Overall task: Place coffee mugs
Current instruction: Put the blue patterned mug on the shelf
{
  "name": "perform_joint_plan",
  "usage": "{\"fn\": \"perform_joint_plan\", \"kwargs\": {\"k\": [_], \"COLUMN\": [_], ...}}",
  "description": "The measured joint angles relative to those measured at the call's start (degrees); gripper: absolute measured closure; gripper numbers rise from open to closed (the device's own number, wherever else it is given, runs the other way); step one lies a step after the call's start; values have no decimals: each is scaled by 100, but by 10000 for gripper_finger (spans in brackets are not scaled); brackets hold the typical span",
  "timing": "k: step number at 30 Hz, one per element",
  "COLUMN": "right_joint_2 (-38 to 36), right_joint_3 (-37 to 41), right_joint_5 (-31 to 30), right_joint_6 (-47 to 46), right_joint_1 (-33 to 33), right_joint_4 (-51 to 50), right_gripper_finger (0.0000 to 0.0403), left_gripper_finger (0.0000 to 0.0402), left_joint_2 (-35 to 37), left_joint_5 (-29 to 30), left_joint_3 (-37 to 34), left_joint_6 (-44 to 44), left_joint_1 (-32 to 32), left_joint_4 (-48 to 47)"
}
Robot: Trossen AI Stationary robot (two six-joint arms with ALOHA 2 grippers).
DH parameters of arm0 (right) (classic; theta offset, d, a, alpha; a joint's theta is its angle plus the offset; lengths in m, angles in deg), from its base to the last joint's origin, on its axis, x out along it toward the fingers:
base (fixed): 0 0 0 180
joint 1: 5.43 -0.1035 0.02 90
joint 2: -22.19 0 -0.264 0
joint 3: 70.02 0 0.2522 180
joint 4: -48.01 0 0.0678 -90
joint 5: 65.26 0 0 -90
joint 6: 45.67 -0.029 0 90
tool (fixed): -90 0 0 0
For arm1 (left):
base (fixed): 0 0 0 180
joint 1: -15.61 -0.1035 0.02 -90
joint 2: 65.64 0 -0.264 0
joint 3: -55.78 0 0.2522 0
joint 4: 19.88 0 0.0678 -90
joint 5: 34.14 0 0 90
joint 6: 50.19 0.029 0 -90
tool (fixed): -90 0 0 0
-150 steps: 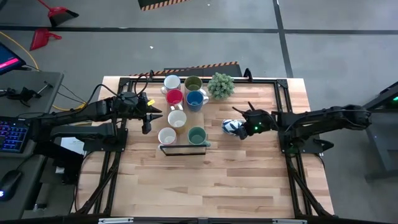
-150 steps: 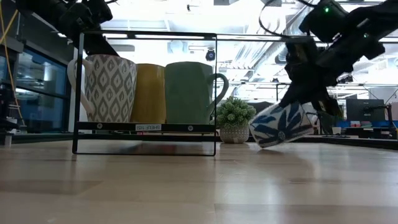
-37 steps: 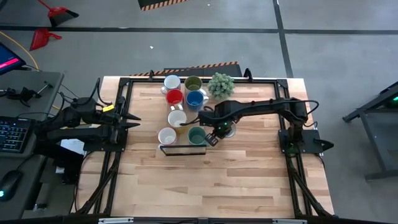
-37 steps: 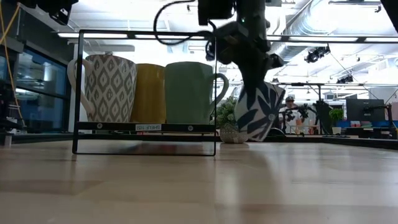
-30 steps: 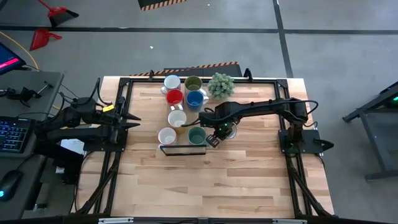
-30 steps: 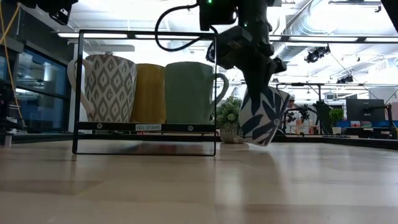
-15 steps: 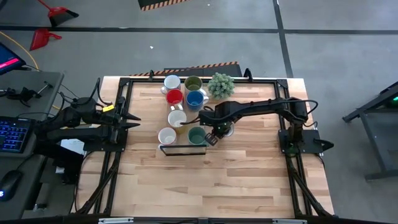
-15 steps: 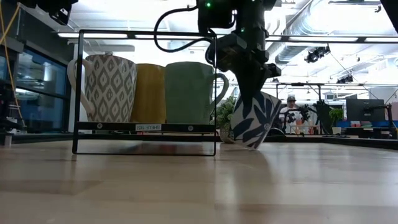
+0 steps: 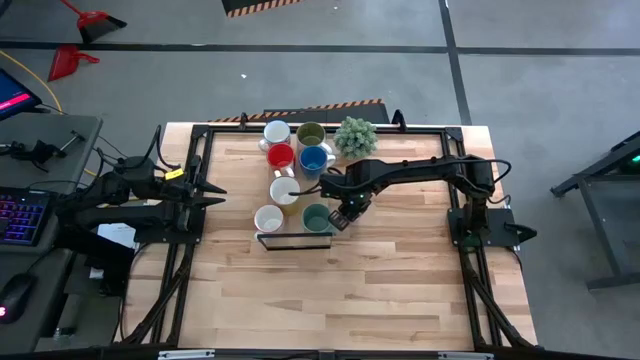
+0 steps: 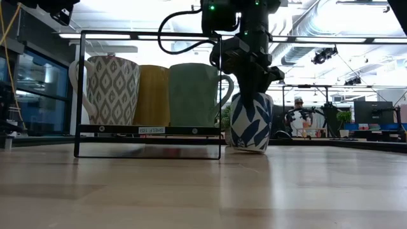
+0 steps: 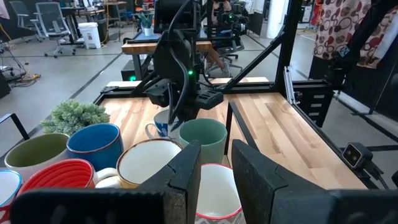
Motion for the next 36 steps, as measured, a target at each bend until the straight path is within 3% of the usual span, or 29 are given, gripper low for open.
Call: {"fn": "perform_joint_plan", "kwargs": {"k": [12,22,36], "right_joint_2": [-284,-852,-782], "right_joint_3": [0,-9,75], "right_joint_5": [-66,-1253,-1276], "right_joint_6": [2,-142,107], "right_joint_1": [5,111,481], "right_joint_4": [137,-94,-296], "right_gripper_finger": [289,288,288], "left_gripper_finger": [323,323,323], "left_joint_2": [2,2,0], "left_joint_5": [0,2,2], "left_joint_3": [0,0,0], "left_joint_6": [0,0,-2], "left_joint_1": [0,-2,0], "left_joint_4": [0,1,2]}}
